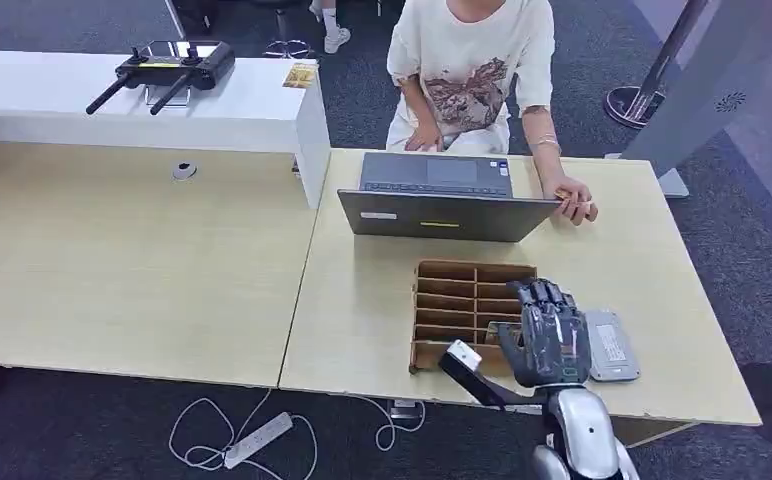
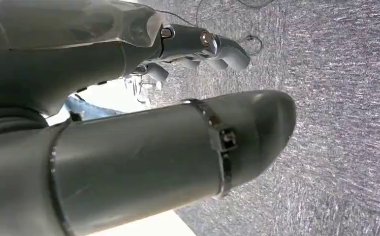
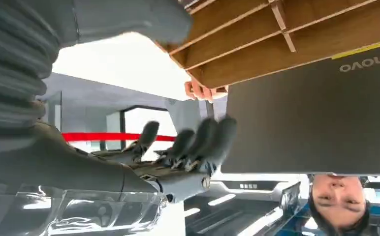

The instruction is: Pass the card to the sensor for recognition and then transmit it.

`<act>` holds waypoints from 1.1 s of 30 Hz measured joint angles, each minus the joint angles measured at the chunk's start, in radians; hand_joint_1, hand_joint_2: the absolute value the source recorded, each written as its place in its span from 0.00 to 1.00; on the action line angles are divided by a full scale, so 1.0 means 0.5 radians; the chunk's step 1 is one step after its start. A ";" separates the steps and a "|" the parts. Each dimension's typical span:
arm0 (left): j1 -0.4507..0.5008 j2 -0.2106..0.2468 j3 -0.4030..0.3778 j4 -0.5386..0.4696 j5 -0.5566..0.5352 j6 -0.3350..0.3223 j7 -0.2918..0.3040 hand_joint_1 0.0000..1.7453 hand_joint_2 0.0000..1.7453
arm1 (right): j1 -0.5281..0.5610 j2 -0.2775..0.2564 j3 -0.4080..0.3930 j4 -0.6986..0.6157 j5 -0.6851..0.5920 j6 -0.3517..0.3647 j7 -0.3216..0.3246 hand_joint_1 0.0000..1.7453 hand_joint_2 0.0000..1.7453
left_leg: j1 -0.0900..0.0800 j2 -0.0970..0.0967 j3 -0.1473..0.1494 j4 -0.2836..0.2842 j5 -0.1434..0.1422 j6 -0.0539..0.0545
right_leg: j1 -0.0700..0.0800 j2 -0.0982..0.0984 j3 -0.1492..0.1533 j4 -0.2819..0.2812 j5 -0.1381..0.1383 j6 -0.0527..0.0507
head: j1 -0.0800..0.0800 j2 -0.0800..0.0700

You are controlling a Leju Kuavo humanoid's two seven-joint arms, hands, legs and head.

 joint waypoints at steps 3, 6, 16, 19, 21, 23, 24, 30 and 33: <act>-0.003 0.000 -0.008 0.000 0.000 -0.005 0.000 0.00 0.00 | -0.042 0.002 0.023 0.035 0.019 0.027 -0.014 0.25 1.00 | 0.000 0.000 0.000 0.000 0.000 0.000 | 0.000 0.000 0.000 0.000 0.000 0.000 | -0.001 0.000; -0.004 0.000 -0.011 0.000 0.000 -0.008 0.000 0.00 0.00 | -0.079 0.011 0.053 0.085 0.018 0.065 -0.014 0.28 1.00 | 0.000 0.000 0.000 0.000 0.000 0.000 | 0.000 0.000 0.000 0.000 0.000 0.000 | -0.001 0.000; -0.006 0.001 -0.021 0.000 0.000 -0.008 -0.006 0.00 0.00 | -0.110 0.017 0.085 0.164 -0.008 0.074 0.003 0.23 1.00 | 0.000 0.000 0.000 0.000 0.000 0.000 | 0.000 0.000 0.000 0.000 0.000 0.000 | -0.001 0.000; -0.006 0.001 -0.027 0.000 0.000 -0.005 -0.008 0.00 0.00 | -0.110 0.017 0.085 0.170 -0.008 0.076 0.006 0.27 1.00 | 0.000 0.000 0.000 0.000 0.000 0.000 | 0.000 0.000 0.000 0.000 0.000 0.000 | -0.001 0.000; -0.007 0.002 -0.033 0.000 0.000 -0.005 -0.009 0.00 0.00 | -0.109 0.017 0.085 0.171 -0.008 0.078 0.008 0.30 1.00 | 0.000 0.000 0.000 0.000 0.000 0.000 | 0.000 0.000 0.000 0.000 0.000 0.000 | -0.001 0.000; -0.008 0.002 -0.040 0.000 0.000 -0.005 -0.009 0.00 0.00 | -0.109 0.017 0.085 0.172 -0.008 0.079 0.008 0.32 1.00 | 0.000 0.000 0.000 0.000 0.000 0.000 | 0.000 0.000 0.000 0.000 0.000 0.000 | -0.001 0.000; -0.009 0.002 -0.043 0.000 0.000 -0.005 -0.009 0.00 0.00 | -0.108 0.017 0.085 0.173 -0.008 0.081 0.009 0.32 1.00 | 0.000 0.000 0.000 0.000 0.000 0.000 | 0.000 0.000 0.000 0.000 0.000 0.000 | -0.001 0.000; -0.011 0.002 -0.058 0.000 0.000 -0.005 -0.008 0.00 0.00 | -0.108 0.016 0.085 0.173 -0.009 0.081 0.018 0.37 1.00 | 0.000 0.000 0.000 0.000 0.000 0.000 | 0.000 0.000 0.000 0.000 0.000 0.000 | -0.001 0.000; -0.012 0.002 -0.059 0.000 0.000 -0.005 -0.005 0.00 0.00 | -0.109 0.017 0.085 0.175 -0.010 0.082 0.021 0.36 1.00 | 0.000 0.000 0.000 0.000 0.000 0.000 | 0.000 0.000 0.000 0.000 0.000 0.000 | -0.001 0.000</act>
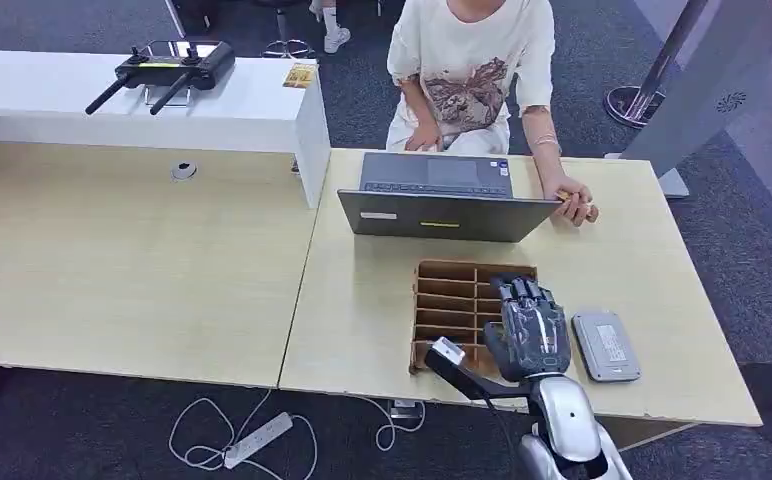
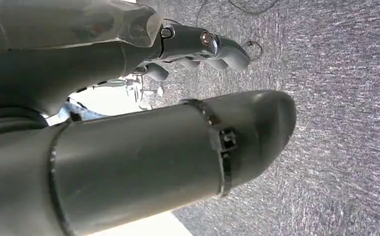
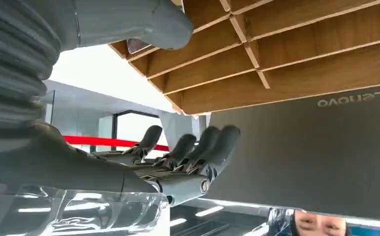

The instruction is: Pass the card to the sensor for recognition and then transmit it.

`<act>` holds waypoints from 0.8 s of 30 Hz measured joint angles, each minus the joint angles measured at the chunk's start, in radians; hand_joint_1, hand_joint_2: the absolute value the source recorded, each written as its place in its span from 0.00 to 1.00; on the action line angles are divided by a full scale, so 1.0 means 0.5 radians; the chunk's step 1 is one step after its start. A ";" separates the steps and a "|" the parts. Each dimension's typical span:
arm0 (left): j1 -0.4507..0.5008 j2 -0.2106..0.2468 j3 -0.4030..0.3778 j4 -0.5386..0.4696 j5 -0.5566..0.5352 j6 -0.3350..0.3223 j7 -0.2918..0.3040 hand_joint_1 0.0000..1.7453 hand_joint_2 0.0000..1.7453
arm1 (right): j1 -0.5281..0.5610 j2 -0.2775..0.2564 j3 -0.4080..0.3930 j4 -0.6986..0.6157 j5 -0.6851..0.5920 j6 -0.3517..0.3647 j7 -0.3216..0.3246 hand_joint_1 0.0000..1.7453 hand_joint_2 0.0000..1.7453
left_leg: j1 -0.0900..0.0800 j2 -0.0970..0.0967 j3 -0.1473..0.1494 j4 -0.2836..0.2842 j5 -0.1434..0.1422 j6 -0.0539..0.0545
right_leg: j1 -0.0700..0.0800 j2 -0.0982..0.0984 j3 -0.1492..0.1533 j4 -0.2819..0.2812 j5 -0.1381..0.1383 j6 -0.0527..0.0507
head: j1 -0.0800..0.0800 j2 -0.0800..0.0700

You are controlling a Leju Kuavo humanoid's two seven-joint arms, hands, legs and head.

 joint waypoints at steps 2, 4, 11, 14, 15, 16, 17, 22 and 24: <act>0.000 0.000 0.000 0.000 0.000 -0.001 0.003 0.00 0.00 | -0.002 -0.001 0.000 0.011 -0.001 0.008 0.004 0.35 1.00 | 0.000 0.000 0.000 0.000 0.000 0.000 | 0.000 0.000 0.000 0.000 0.000 0.000 | 0.000 0.000; 0.000 0.000 0.000 0.000 0.000 -0.001 0.005 0.00 0.00 | -0.002 0.000 0.000 0.024 -0.001 0.008 0.015 0.34 1.00 | 0.000 0.000 0.000 0.000 0.000 0.000 | 0.000 0.000 0.000 0.000 0.000 0.000 | 0.000 0.000; -0.001 -0.001 -0.002 0.000 0.000 -0.002 0.012 0.00 0.00 | 0.002 0.000 -0.011 0.053 0.028 0.018 0.048 0.33 1.00 | 0.000 0.000 0.000 0.000 0.000 0.000 | 0.000 0.000 0.000 0.000 0.000 0.000 | 0.001 0.000; -0.001 -0.001 -0.003 0.000 0.000 -0.002 0.015 0.00 0.00 | 0.008 0.000 -0.020 0.056 0.042 0.024 0.051 0.33 1.00 | 0.000 0.000 0.000 0.000 0.000 0.000 | 0.000 0.000 0.000 0.000 0.000 0.000 | 0.000 0.000; -0.001 -0.001 -0.004 0.000 0.000 -0.002 0.015 0.00 0.00 | 0.014 0.000 -0.023 0.056 0.045 0.024 0.056 0.34 1.00 | 0.000 0.000 0.000 0.000 0.000 0.000 | 0.000 0.000 0.000 0.000 0.000 0.000 | 0.000 0.000; -0.001 -0.001 -0.005 0.000 0.000 -0.001 0.014 0.00 0.00 | 0.020 0.000 -0.024 0.056 0.047 0.024 0.056 0.35 1.00 | 0.000 0.000 0.000 0.000 0.000 0.000 | 0.000 0.000 0.000 0.000 0.000 0.000 | 0.000 0.000; -0.001 -0.001 -0.005 0.000 0.000 -0.001 0.014 0.00 0.00 | 0.025 0.000 -0.026 0.056 0.049 0.024 0.056 0.35 1.00 | 0.000 0.000 0.000 0.000 0.000 0.000 | 0.000 0.000 0.000 0.000 0.000 0.000 | 0.000 0.000; -0.001 -0.001 -0.011 0.000 0.000 0.007 0.015 0.00 0.00 | 0.045 0.000 -0.054 0.057 0.057 0.024 0.055 0.36 1.00 | 0.000 0.000 0.000 0.000 0.000 0.000 | 0.000 0.000 0.000 0.000 0.000 0.000 | 0.000 0.000; -0.001 0.000 -0.014 0.000 0.000 0.010 0.013 0.00 0.00 | 0.051 0.000 -0.066 0.060 0.057 0.024 0.055 0.36 1.00 | 0.000 0.000 0.000 0.000 0.000 0.000 | 0.000 0.000 0.000 0.000 0.000 0.000 | 0.000 0.000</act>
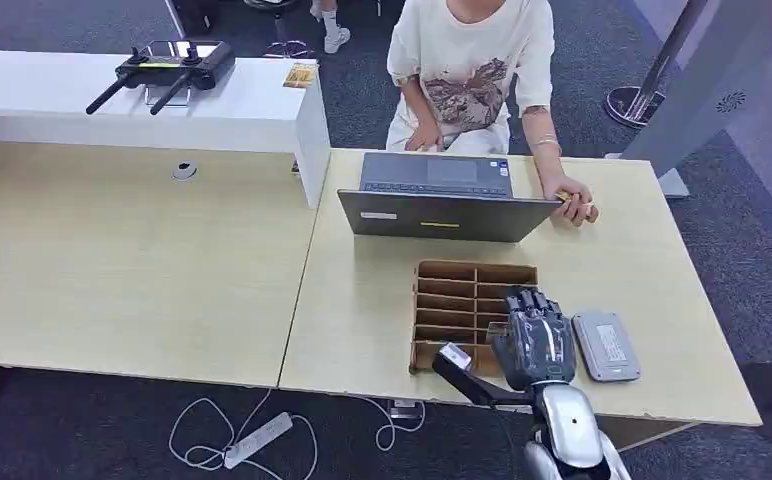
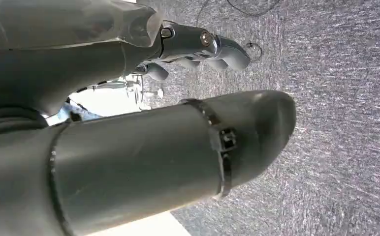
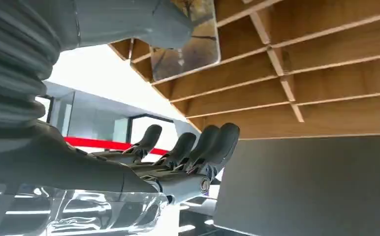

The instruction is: Pass the card to the sensor for recognition and then transmit it.

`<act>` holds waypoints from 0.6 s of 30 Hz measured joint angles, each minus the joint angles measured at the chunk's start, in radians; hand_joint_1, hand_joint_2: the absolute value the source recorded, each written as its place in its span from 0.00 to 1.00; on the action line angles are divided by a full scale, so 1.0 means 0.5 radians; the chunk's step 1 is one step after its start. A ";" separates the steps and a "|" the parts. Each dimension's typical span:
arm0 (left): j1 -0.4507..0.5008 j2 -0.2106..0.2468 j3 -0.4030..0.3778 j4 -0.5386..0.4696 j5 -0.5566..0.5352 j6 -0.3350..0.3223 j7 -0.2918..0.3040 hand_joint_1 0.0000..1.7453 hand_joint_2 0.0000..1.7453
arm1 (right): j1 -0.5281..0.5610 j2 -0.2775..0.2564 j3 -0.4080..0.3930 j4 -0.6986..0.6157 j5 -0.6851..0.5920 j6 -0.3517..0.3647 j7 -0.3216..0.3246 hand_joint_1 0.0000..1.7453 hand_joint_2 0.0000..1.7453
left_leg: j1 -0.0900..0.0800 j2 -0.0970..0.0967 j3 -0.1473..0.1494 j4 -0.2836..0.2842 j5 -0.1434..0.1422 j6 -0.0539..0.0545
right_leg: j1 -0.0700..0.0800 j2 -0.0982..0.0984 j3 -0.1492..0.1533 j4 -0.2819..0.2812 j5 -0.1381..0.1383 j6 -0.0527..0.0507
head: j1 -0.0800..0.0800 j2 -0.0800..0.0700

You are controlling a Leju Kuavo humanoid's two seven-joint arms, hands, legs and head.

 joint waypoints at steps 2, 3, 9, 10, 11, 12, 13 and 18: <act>0.000 0.000 -0.006 0.000 0.000 0.005 -0.004 0.00 0.00 | 0.010 0.000 -0.016 0.001 -0.007 0.000 0.005 0.35 1.00 | 0.000 0.000 0.000 0.000 0.000 0.000 | 0.000 0.000 0.000 0.000 0.000 0.000 | 0.001 0.000; 0.000 0.000 -0.010 0.000 0.000 0.008 -0.007 0.00 0.00 | 0.015 0.000 -0.024 0.001 -0.013 -0.001 0.008 0.36 1.00 | 0.000 0.000 0.000 0.000 0.000 0.000 | 0.000 0.000 0.000 0.000 0.000 0.000 | 0.000 0.000; -0.004 0.002 -0.042 0.000 0.000 0.015 -0.011 0.00 0.00 | 0.059 0.000 -0.086 0.000 -0.023 -0.002 0.017 0.41 1.00 | 0.000 0.000 0.000 0.000 0.000 0.000 | 0.000 0.000 0.000 0.000 0.000 0.000 | 0.000 0.000; -0.005 0.002 -0.047 0.000 0.000 0.015 -0.012 0.00 0.00 | 0.063 0.000 -0.092 0.000 -0.023 -0.002 0.017 0.44 1.00 | 0.000 0.000 0.000 0.000 0.000 0.000 | 0.000 0.000 0.000 0.000 0.000 0.000 | 0.000 0.000; -0.005 0.002 -0.051 0.000 0.000 0.015 -0.014 0.00 0.00 | 0.070 0.000 -0.098 -0.001 -0.023 -0.002 0.018 0.44 1.00 | 0.000 0.000 0.000 0.000 0.000 0.000 | 0.000 0.000 0.000 0.000 0.000 0.000 | 0.000 0.000; -0.006 0.002 -0.055 0.000 0.000 0.015 -0.014 0.00 0.00 | 0.080 0.000 -0.105 -0.003 -0.023 -0.003 0.018 0.44 1.00 | 0.000 0.000 0.000 0.000 0.000 0.000 | 0.000 0.000 0.000 0.000 0.000 0.000 | 0.000 0.000; -0.007 0.004 -0.060 0.000 0.000 0.016 -0.014 0.00 0.00 | 0.090 0.000 -0.108 -0.008 -0.022 -0.003 0.019 0.44 1.00 | 0.000 0.000 0.000 0.000 0.000 0.000 | 0.000 0.000 0.000 0.000 0.000 0.000 | 0.000 0.000; -0.011 0.006 -0.089 0.000 0.000 0.018 -0.018 0.00 0.00 | 0.107 0.000 -0.126 -0.021 -0.022 -0.003 0.020 0.55 1.00 | 0.000 0.000 0.000 0.000 0.000 0.000 | 0.000 0.000 0.000 0.000 0.000 0.000 | 0.000 0.000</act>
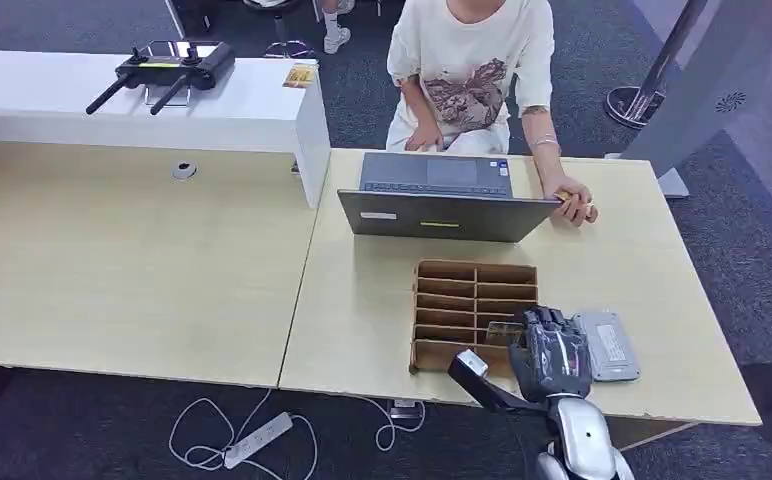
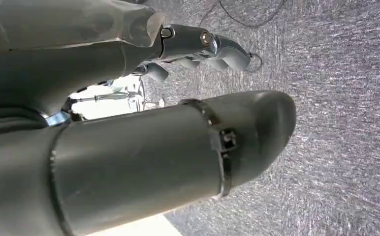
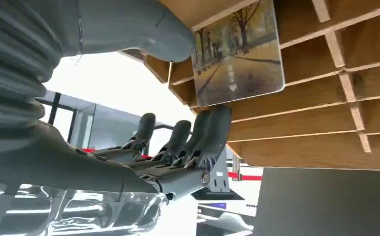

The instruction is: Pass the card to the sensor for recognition and then transmit it.

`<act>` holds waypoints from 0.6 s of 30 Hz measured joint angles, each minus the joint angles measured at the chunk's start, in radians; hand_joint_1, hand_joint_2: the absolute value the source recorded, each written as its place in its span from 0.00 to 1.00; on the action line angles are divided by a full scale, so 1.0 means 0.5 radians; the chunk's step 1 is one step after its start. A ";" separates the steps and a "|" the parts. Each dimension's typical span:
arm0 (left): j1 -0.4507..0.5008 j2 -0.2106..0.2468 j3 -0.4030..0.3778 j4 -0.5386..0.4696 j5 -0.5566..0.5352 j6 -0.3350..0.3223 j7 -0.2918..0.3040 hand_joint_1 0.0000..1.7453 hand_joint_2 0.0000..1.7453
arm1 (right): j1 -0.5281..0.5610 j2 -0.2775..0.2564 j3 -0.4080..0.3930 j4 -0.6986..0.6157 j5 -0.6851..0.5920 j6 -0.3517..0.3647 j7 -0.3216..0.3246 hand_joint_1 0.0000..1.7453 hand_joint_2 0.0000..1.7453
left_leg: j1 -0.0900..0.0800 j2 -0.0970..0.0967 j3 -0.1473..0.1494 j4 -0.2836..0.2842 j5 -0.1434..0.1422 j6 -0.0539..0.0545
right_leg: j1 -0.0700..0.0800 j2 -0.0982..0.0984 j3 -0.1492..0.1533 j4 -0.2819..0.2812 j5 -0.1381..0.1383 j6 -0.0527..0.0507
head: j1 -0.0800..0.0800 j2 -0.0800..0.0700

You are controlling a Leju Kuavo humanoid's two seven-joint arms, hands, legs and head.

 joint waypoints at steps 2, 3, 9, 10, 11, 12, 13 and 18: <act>0.000 0.001 -0.004 0.000 0.000 0.001 -0.004 0.00 0.00 | 0.008 0.000 -0.008 -0.003 0.000 0.000 0.000 0.59 1.00 | 0.000 0.000 0.000 0.000 0.000 0.000 | 0.000 0.000 0.000 0.000 0.000 0.000 | 0.001 0.000; -0.001 0.002 -0.007 0.000 0.000 0.001 -0.010 0.00 0.00 | 0.009 0.000 -0.011 -0.005 0.000 -0.001 0.000 0.63 1.00 | 0.000 0.000 0.000 0.000 0.000 0.000 | 0.000 0.000 0.000 0.000 0.000 0.000 | 0.000 0.000; -0.007 0.002 -0.041 0.000 0.000 -0.003 -0.014 0.00 0.00 | 0.027 0.000 -0.021 -0.013 0.005 -0.001 0.000 0.73 1.00 | 0.000 0.000 0.000 0.000 0.000 0.000 | 0.000 0.000 0.000 0.000 0.000 0.000 | 0.000 0.000; -0.008 0.003 -0.045 0.000 0.000 -0.003 -0.014 0.00 0.00 | 0.028 0.000 -0.024 -0.014 0.005 -0.002 -0.001 0.71 1.00 | 0.000 0.000 0.000 0.000 0.000 0.000 | 0.000 0.000 0.000 0.000 0.000 0.000 | 0.000 0.000; -0.008 0.003 -0.047 0.000 0.000 -0.003 -0.014 0.00 0.00 | 0.028 0.000 -0.024 -0.015 0.005 -0.002 -0.001 0.72 1.00 | 0.000 0.000 0.000 0.000 0.000 0.000 | 0.000 0.000 0.000 0.000 0.000 0.000 | 0.000 0.000; -0.008 0.003 -0.047 0.000 0.000 -0.003 -0.014 0.00 0.00 | 0.029 0.000 -0.025 -0.015 0.005 -0.002 -0.001 0.71 1.00 | 0.000 0.000 0.000 0.000 0.000 0.000 | 0.000 0.000 0.000 0.000 0.000 0.000 | 0.000 0.000; -0.009 0.003 -0.048 0.000 0.000 -0.003 -0.015 0.00 0.00 | 0.029 0.000 -0.025 -0.015 0.005 -0.002 -0.002 0.72 1.00 | 0.000 0.000 0.000 0.000 0.000 0.000 | 0.000 0.000 0.000 0.000 0.000 0.000 | 0.000 0.000; -0.010 0.003 -0.057 0.000 0.000 -0.003 -0.018 0.00 0.00 | 0.030 0.000 -0.025 -0.015 0.008 -0.004 -0.005 0.72 1.00 | 0.000 0.000 0.000 0.000 0.000 0.000 | 0.000 0.000 0.000 0.000 0.000 0.000 | 0.000 0.000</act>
